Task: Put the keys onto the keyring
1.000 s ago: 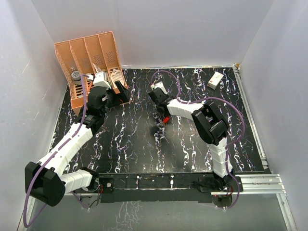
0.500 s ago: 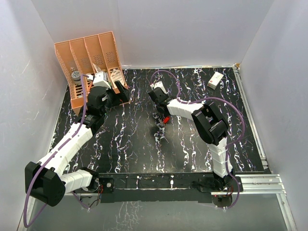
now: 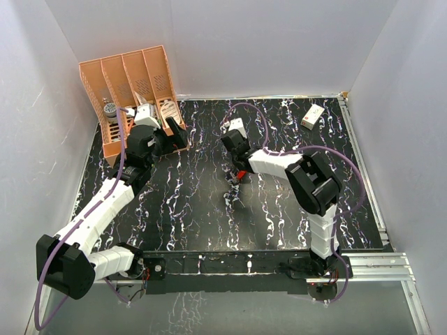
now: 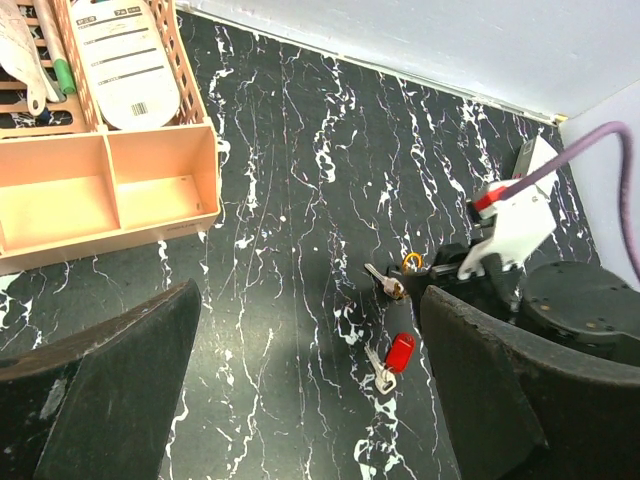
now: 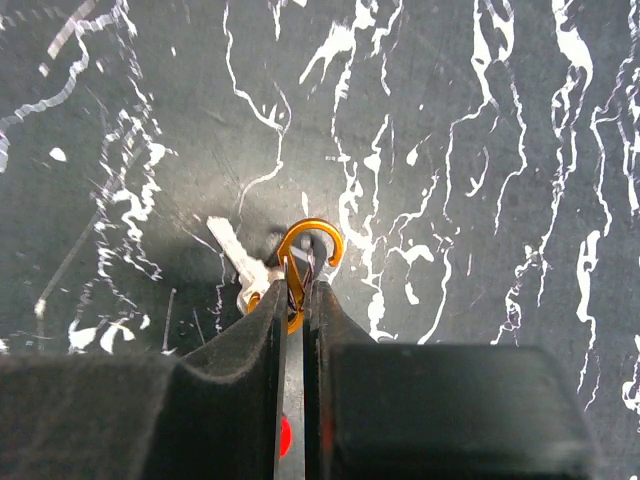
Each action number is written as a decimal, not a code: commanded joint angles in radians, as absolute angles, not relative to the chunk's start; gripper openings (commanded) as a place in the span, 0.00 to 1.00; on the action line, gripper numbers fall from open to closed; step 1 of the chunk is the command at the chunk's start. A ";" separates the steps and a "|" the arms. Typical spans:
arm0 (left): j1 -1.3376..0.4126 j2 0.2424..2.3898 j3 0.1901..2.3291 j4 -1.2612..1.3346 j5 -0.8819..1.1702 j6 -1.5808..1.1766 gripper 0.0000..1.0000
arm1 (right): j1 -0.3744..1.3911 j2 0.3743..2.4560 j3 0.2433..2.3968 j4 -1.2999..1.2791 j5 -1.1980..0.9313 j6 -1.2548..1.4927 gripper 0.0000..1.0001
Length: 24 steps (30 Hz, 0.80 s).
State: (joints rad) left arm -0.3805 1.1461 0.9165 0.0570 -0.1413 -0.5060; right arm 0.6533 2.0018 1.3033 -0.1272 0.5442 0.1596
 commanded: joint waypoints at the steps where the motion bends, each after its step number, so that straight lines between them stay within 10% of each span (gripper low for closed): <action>1: -0.373 1.102 0.942 0.055 -0.135 -0.497 0.90 | 0.647 1.827 1.220 0.104 0.542 0.237 0.00; 24: -0.374 1.136 0.886 0.224 0.081 -0.508 0.88 | 0.644 1.295 0.949 0.262 0.538 0.270 0.00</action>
State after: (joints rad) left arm -0.3801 1.1271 0.8986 0.1524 -0.0013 -0.5056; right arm 0.6468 1.3521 0.9504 0.2218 0.5209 0.2680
